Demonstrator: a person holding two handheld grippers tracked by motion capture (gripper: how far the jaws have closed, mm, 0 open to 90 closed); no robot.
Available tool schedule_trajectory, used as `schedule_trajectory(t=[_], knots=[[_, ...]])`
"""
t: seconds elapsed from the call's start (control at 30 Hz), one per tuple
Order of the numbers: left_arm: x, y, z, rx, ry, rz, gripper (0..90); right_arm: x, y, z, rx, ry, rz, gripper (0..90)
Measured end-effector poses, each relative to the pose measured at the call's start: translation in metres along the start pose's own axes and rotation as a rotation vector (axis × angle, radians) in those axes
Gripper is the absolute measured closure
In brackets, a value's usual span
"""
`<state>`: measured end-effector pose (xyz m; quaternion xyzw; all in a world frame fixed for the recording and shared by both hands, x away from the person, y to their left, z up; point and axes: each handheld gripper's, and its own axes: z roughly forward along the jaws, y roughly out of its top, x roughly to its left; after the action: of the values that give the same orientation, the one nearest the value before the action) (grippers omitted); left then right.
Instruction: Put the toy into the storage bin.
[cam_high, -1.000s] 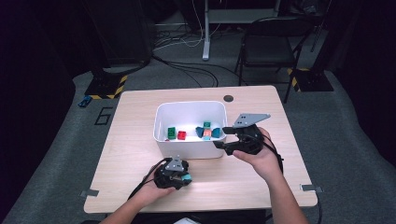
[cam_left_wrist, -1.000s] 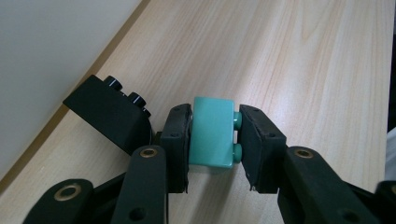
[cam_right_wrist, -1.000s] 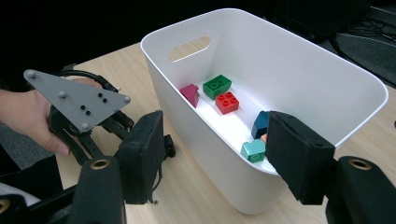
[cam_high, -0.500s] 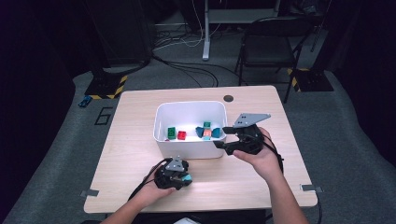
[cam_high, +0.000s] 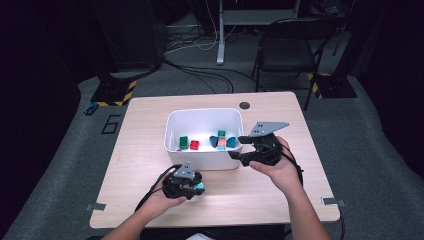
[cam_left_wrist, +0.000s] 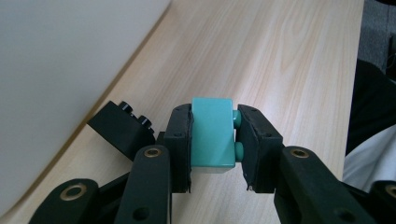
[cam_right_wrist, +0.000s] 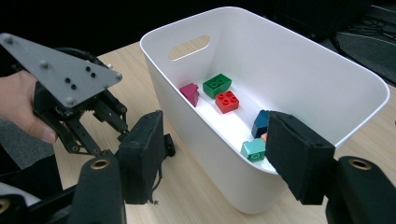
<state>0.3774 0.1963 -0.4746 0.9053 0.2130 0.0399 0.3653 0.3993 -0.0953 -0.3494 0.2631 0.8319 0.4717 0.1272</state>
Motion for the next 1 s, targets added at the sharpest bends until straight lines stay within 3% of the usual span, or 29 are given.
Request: schedule_trajectory(t=[0.33,1.0], knots=[[0.004,0.015,-0.022,-0.039,0.011,-0.033,66.8,0.000,0.000,0.000,0.001,0.000,0.004,36.8],[0.015,0.046,-0.064,-0.073,0.038,-0.031,66.8,-0.001,-0.001,0.001,0.002,0.001,0.008,36.8]])
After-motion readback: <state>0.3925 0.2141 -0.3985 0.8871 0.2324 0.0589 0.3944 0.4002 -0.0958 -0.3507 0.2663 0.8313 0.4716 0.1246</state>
